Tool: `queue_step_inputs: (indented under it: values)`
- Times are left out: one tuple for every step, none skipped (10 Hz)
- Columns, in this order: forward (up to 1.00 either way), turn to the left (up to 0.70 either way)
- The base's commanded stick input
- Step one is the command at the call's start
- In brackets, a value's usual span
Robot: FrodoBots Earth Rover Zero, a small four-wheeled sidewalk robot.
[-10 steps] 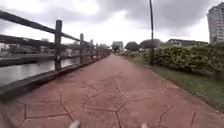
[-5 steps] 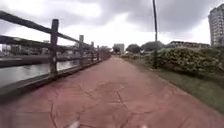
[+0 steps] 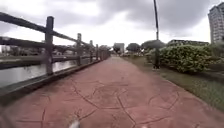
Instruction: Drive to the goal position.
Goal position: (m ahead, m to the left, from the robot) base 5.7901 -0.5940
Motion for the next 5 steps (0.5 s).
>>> queue_step_inputs:
  values:
    - [0.7,0.0]
    - [0.7,0.0]
    - [0.7,0.0]
    - [0.7,0.0]
    - [0.7,0.0]
